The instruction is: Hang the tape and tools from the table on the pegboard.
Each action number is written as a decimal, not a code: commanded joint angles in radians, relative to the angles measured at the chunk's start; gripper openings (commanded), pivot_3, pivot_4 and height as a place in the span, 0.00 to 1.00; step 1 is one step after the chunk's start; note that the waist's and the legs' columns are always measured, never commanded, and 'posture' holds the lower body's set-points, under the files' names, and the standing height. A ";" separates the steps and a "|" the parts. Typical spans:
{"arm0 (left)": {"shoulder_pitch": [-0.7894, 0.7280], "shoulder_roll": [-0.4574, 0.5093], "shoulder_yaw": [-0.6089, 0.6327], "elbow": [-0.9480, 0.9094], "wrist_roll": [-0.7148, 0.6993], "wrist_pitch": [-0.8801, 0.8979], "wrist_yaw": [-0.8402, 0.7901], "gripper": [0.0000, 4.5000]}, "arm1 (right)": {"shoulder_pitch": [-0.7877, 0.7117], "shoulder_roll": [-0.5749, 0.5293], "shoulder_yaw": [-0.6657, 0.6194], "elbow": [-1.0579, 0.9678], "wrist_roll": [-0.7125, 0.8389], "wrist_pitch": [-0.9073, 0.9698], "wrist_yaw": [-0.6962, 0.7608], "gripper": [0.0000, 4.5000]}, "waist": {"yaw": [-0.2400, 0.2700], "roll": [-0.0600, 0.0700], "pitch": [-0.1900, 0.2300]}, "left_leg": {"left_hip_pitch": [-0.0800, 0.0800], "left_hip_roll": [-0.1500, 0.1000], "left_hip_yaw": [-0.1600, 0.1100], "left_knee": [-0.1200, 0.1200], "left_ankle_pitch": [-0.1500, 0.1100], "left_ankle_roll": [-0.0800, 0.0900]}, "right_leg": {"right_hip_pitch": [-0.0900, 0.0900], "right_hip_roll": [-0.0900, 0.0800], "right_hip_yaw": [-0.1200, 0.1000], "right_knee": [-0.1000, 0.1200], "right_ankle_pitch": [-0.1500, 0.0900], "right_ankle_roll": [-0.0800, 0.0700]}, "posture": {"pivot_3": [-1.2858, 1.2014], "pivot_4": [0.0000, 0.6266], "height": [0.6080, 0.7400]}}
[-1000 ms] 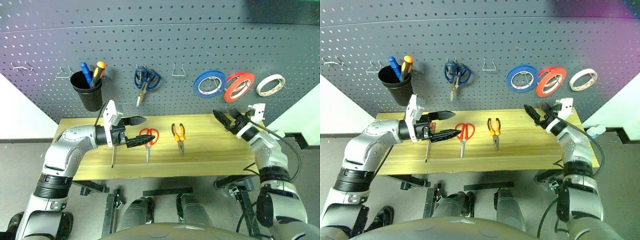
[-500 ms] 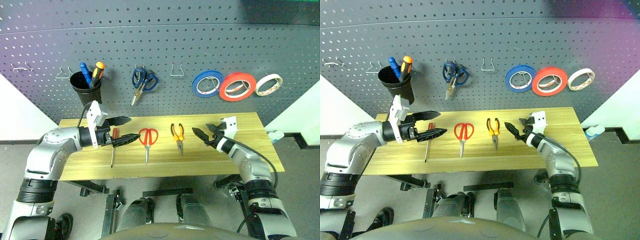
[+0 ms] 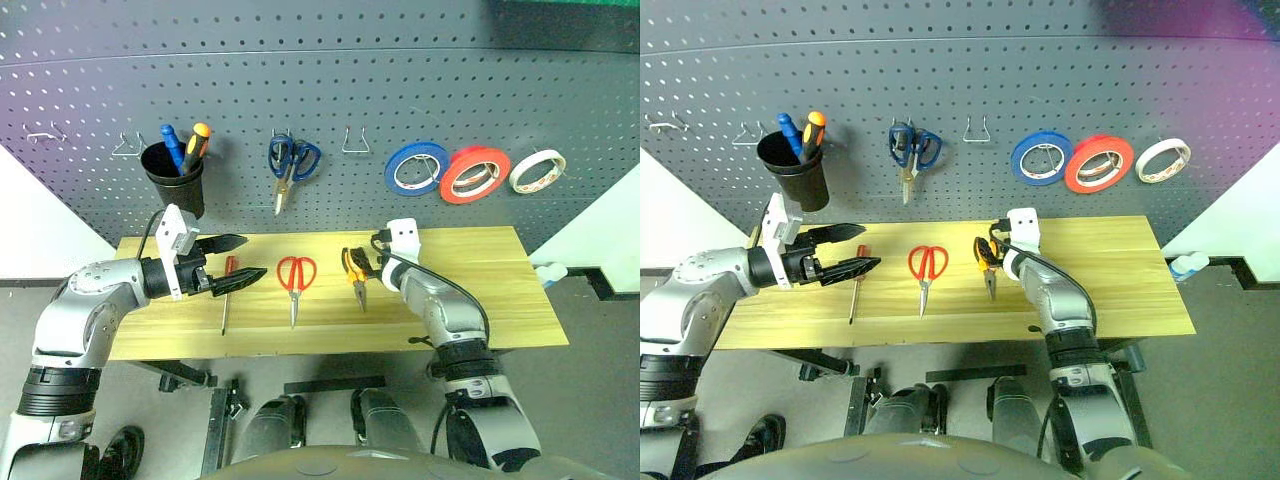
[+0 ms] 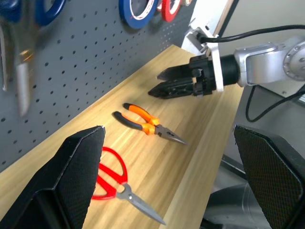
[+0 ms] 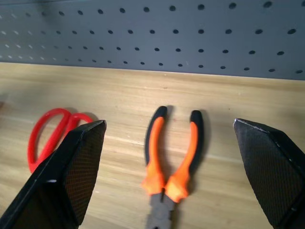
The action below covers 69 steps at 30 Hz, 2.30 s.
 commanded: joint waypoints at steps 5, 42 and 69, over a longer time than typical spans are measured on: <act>-0.008 -0.003 0.008 -0.041 -0.017 0.002 0.008 1.00 | -0.074 0.034 0.029 -0.057 -0.071 0.179 -0.131 0.99 | -0.002 0.000 0.000 | 0.000 0.000 0.000 0.000 0.001 0.001 | 0.000 0.000 0.000 0.000 0.000 0.000 | 0.51 0.24 1.00; 0.026 0.036 0.051 -0.149 -0.065 0.078 0.045 1.00 | -0.265 0.137 -0.014 0.468 -0.117 -0.070 -0.244 0.99 | -0.002 0.000 0.003 | 0.000 0.000 -0.001 -0.003 0.001 0.002 | -0.001 0.000 -0.001 -0.001 -0.002 -0.004 | 0.53 0.32 1.00; 0.044 0.043 0.056 -0.172 -0.082 0.080 0.060 1.00 | -0.324 0.120 0.010 0.647 -0.166 -0.095 -0.225 0.99 | -0.001 0.001 0.010 | -0.001 0.001 -0.001 -0.005 0.001 0.002 | -0.002 0.000 -0.001 -0.003 -0.003 -0.005 | 0.53 0.33 1.00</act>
